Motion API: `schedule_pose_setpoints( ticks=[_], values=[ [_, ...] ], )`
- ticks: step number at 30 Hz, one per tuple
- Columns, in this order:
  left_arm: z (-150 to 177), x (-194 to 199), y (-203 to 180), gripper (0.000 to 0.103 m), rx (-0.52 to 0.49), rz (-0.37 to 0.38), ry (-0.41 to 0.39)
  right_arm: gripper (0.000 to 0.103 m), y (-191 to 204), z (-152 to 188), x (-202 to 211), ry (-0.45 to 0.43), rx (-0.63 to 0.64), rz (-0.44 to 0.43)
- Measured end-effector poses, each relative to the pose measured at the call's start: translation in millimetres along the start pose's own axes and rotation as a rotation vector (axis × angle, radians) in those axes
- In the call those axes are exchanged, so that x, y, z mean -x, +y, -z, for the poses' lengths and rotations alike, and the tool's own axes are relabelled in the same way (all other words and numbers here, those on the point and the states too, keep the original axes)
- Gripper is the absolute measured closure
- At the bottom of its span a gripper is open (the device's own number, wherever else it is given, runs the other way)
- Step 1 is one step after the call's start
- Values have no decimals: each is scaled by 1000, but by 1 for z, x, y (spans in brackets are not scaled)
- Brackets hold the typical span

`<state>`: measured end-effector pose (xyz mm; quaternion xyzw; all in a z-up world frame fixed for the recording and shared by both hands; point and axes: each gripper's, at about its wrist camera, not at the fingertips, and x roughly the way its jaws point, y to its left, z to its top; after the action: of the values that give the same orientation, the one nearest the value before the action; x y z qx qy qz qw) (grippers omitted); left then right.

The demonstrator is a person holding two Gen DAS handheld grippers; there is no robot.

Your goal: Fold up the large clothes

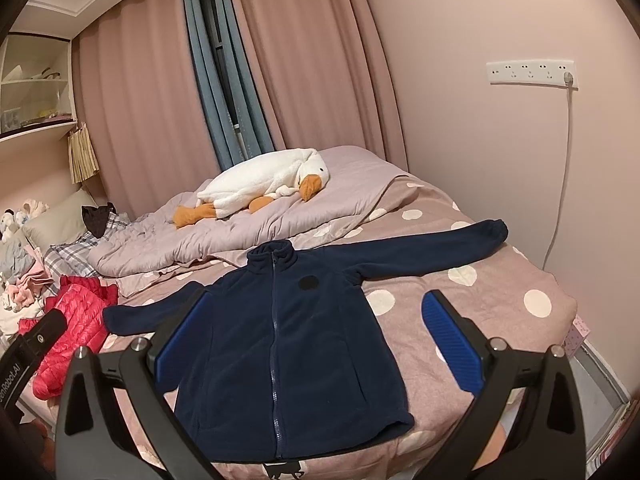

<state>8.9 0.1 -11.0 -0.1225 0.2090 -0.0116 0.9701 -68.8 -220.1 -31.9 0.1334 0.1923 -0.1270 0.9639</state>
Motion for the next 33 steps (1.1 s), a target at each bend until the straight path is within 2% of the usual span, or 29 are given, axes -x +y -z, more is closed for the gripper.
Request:
schedule_pose_setpoints(
  ticks=[14,26,33],
  values=[
    [-2,5,0,0,6,-8,-17,0,2,-1,6,-12,15,-12],
    [-3,46,-1,0,11,-19,-103,0,1,-5,44,-80,8,-68],
    [-8,56,3,0,16,-11,-135,0,-3,-8,55,-101,-3,-81]
  ],
)
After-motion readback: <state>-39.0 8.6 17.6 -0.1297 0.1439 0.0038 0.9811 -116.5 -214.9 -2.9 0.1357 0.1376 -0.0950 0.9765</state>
